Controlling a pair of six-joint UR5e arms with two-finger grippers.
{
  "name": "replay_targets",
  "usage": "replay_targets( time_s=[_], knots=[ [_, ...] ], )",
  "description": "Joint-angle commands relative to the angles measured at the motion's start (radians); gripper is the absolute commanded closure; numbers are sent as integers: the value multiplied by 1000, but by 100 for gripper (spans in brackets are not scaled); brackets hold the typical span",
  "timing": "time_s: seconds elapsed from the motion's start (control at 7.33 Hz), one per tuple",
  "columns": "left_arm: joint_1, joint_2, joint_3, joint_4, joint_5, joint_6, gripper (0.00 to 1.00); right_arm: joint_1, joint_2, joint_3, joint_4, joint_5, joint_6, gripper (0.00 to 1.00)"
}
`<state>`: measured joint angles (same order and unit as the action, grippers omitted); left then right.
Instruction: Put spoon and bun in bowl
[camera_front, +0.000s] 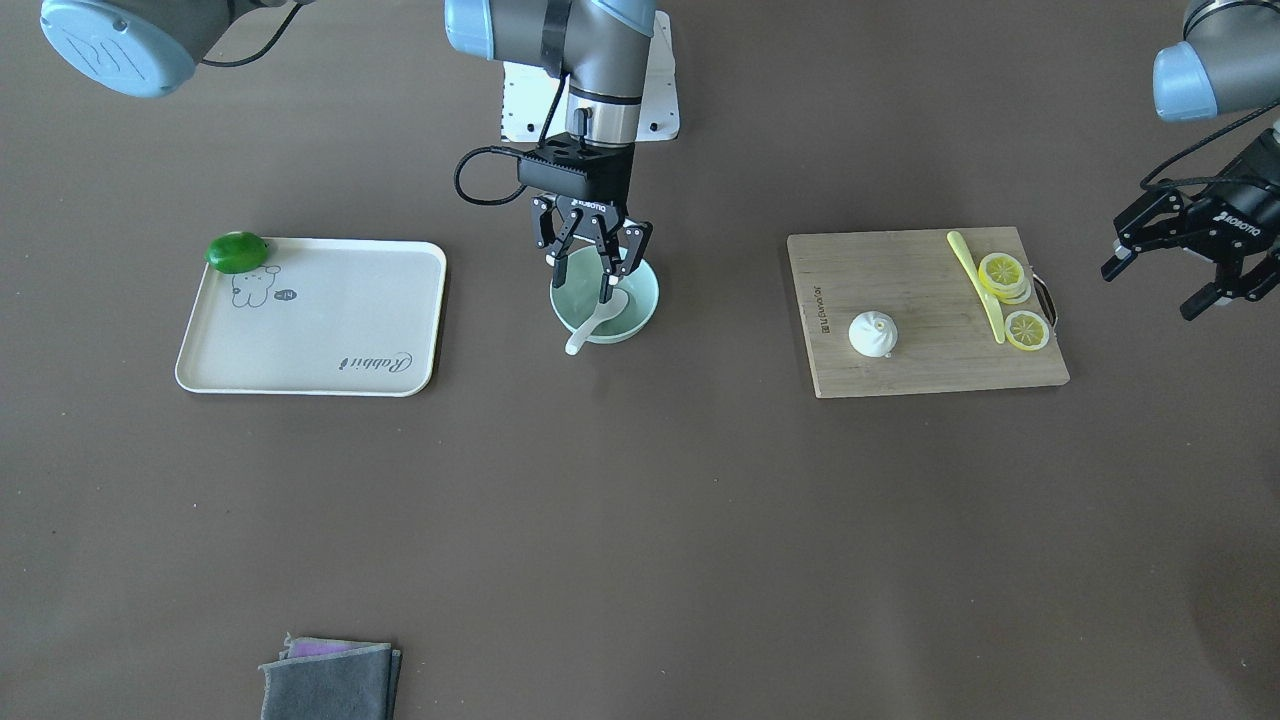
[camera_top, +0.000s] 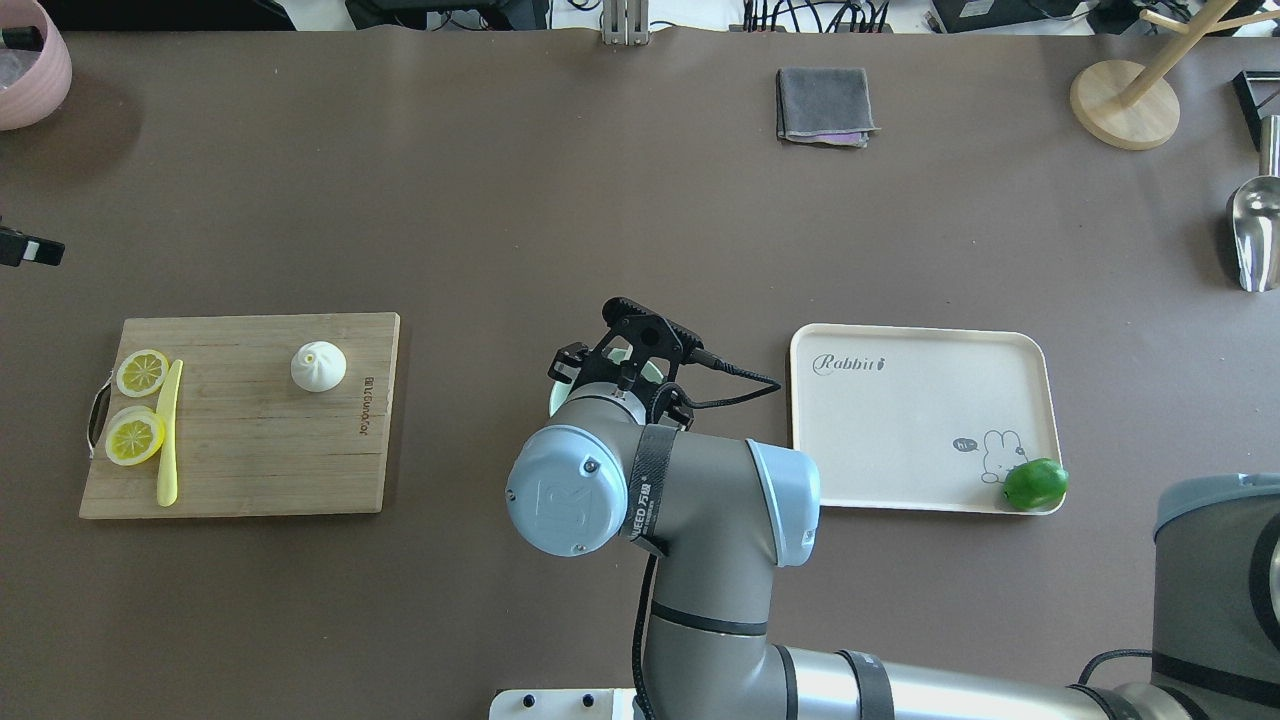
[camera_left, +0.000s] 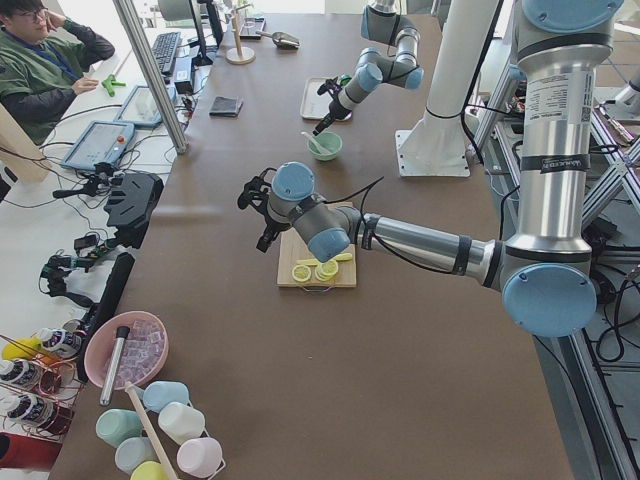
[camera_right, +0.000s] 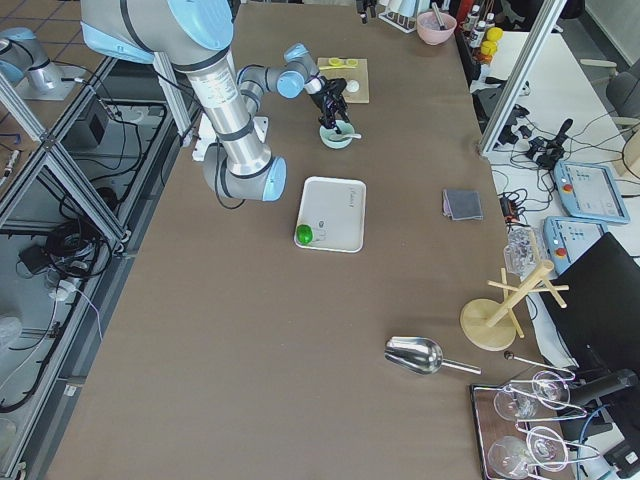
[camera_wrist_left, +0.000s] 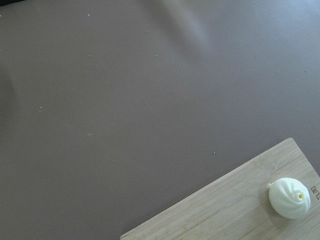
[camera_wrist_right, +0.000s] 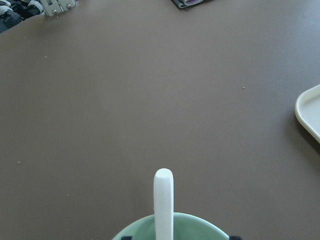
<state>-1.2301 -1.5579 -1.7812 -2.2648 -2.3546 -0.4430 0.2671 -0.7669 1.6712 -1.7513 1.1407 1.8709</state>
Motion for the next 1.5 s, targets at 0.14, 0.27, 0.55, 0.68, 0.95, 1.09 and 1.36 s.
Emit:
replay_targets(
  time_s=[0.14,0.27,0.55,0.68,0.95,1.09,1.36],
  knots=[
    [229,-83,-32,-25,232,-294,1,163,-148,230,-1,231,-328,0],
    [333,-109,-32,-24,338,-372,1,258,-213,290,7,352,-470,0],
    [488,-161,-17,-18,460,-475,2,445,-300,340,24,604,-776,0],
    [553,-171,-6,-16,538,-497,3,515,-375,340,101,682,-900,0],
    [580,-143,6,-18,577,-490,18,604,-469,335,202,801,-1027,0],
    [580,-127,6,-18,578,-484,26,604,-471,334,202,800,-1027,0],
    [580,-114,13,-18,578,-483,40,606,-499,337,203,798,-1029,0]
  ],
)
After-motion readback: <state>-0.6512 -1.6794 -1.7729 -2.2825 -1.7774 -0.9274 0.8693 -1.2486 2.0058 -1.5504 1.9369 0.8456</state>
